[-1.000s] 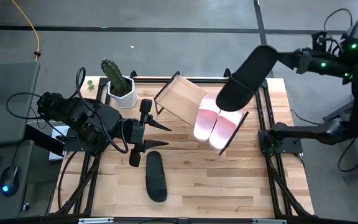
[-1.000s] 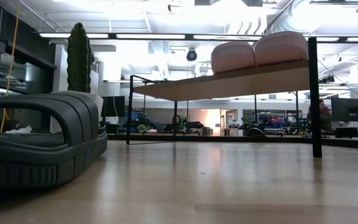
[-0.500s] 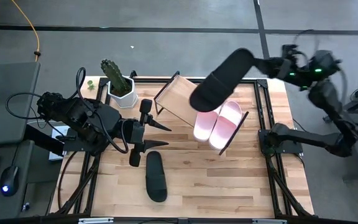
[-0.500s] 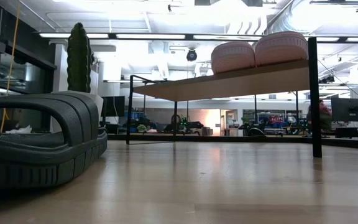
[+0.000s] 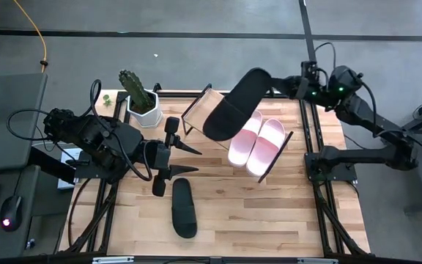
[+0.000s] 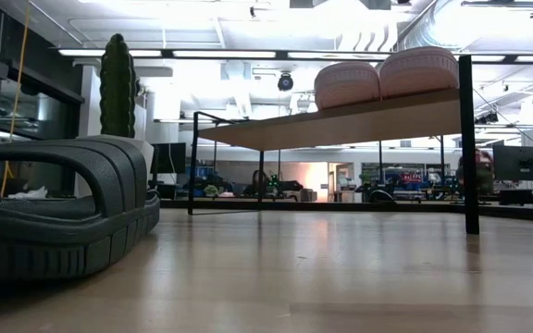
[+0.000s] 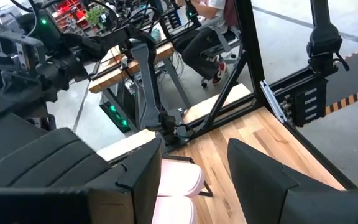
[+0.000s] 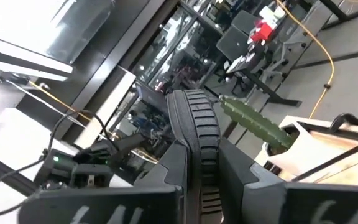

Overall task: Pick and place slides into the shelf
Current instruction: Put the right black slipper on the shelf

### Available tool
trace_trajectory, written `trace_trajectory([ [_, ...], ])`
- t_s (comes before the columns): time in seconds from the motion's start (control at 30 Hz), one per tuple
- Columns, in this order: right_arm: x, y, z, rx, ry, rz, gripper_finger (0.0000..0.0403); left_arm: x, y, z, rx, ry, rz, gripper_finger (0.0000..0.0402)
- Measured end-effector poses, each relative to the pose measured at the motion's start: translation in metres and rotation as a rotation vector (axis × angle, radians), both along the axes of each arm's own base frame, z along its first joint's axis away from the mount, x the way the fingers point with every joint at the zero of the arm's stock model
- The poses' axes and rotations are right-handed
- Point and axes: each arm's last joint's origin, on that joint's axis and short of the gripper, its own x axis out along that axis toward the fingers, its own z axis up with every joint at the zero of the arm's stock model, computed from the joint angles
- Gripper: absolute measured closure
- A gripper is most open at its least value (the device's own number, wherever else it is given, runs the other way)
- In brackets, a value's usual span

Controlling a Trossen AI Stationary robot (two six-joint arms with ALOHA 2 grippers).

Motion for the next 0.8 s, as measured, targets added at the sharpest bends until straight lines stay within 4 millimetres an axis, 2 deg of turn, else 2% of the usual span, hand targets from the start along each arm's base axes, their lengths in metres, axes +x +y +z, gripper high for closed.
trace_trajectory([
  [0.27,0.031,0.006,-0.014,0.009,0.079,-0.021,0.0377,0.000,0.000,0.000,0.000,0.003,-0.002,0.0229],
  [0.43,0.041,0.003,-0.026,0.046,0.098,-0.041,0.0377,0.000,0.000,-0.001,0.001,0.008,-0.003,0.0229],
  [0.8,0.042,-0.015,-0.090,0.227,-0.028,-0.037,0.0377,0.000,0.000,-0.002,-0.011,0.019,0.000,0.0229],
])
